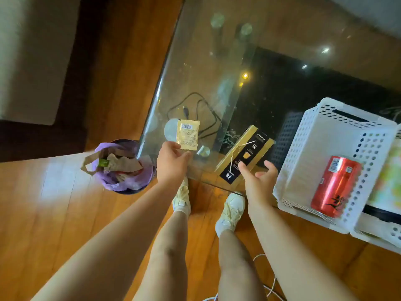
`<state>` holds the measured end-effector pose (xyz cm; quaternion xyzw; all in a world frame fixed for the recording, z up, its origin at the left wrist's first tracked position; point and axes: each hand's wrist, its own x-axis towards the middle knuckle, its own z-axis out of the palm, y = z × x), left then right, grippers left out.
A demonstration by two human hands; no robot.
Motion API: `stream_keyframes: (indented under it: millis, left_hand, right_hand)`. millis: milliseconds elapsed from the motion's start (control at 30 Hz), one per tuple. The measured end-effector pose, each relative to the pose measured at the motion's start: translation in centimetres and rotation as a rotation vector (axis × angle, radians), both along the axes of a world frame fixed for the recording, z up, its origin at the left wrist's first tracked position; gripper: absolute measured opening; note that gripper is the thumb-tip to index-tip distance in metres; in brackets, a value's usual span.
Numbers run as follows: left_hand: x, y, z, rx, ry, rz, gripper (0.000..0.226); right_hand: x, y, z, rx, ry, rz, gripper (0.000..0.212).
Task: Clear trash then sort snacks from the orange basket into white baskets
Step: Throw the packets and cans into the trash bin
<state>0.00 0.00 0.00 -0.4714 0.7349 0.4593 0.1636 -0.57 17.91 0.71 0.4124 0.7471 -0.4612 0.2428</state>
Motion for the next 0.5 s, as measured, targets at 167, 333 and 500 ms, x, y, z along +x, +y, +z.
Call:
stream_keyframes:
  millis: [167,333,500]
  left_hand:
    - [-1.2,-0.2,-2.2,-0.192,-0.027,-0.046,0.063]
    - [-1.9,-0.3,-3.5,-0.360,-0.076,-0.175,0.065]
    - [-2.3,-0.8,-3.6,-0.391,-0.130,-0.245,0.058]
  right_hand:
    - [-0.2,-1.0,-1.6,0.130,-0.009,-0.014,0.093]
    - [-0.1,-1.3,-2.3,0.069,-0.025,-0.044,0.081]
    - [-0.2,-1.6,-2.7,0.014,-0.060,-0.077,0.070]
